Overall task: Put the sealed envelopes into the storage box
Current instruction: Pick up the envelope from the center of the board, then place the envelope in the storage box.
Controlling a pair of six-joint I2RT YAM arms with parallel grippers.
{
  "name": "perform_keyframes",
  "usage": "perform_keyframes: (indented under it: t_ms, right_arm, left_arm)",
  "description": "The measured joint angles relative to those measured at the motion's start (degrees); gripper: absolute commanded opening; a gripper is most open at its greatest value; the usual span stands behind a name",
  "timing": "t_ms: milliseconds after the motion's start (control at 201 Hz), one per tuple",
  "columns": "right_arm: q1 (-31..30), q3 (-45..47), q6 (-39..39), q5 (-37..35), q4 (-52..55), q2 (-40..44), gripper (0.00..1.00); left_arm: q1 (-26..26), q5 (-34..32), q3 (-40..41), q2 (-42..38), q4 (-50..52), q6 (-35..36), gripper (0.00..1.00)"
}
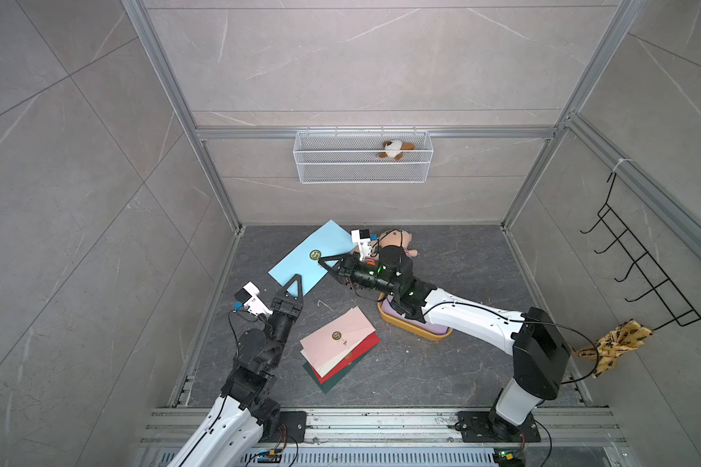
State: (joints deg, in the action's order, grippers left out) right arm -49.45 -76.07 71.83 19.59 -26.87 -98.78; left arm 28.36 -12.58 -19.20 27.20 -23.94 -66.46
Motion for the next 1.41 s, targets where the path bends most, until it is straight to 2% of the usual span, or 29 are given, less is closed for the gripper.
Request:
perform_keyframes:
  t_ms: [60, 144, 304, 383, 493, 692, 891, 1085, 1408]
  right_arm:
    - [1.4, -1.0, -3.5, 1.5, 3.8, 0.6, 0.0]
    - [4.4, -3.5, -10.4, 4.4, 12.7, 2.0, 0.0]
    - [11.5, -16.6, -34.3, 8.0, 41.6, 3.0, 0.0]
    - [13.7, -23.8, -48.5, 5.1, 57.7, 3.0, 0.0]
    - [14.3, -30.3, -64.0, -0.6, 76.2, 2.9, 0.0]
    - [14.5, -33.2, -81.7, -11.8, 96.2, 2.3, 0.0]
    - [14.7, -34.1, -92.4, -22.2, 105.3, -1.3, 0.0]
    - [14.7, -34.7, -97.2, -29.1, 107.7, -7.1, 0.0]
    - [14.7, -31.8, -100.7, -31.7, 108.3, -9.8, 0.0]
  left_arm:
    - [0.0, -0.9, -0.5, -1.7, 5.7, 0.9, 0.77]
    - [0.0, -3.0, -2.5, -3.7, 16.6, 2.2, 0.77]
    - [0.0, -7.1, -6.0, -6.4, 36.2, 6.5, 0.76]
    - [0.0, -8.0, -7.0, -6.6, 43.1, 8.6, 0.76]
    - [0.0, -7.5, -7.2, -6.3, 46.8, 10.9, 0.76]
    - [0.0, -6.2, -8.7, -0.7, 49.2, 13.7, 0.76]
    - [0.0, -4.7, -9.5, 2.7, 49.6, 15.0, 0.76]
    - [0.0, -3.9, -9.5, 2.2, 49.6, 15.2, 0.76]
    - [0.0, -3.8, -9.5, 1.8, 49.6, 15.3, 0.76]
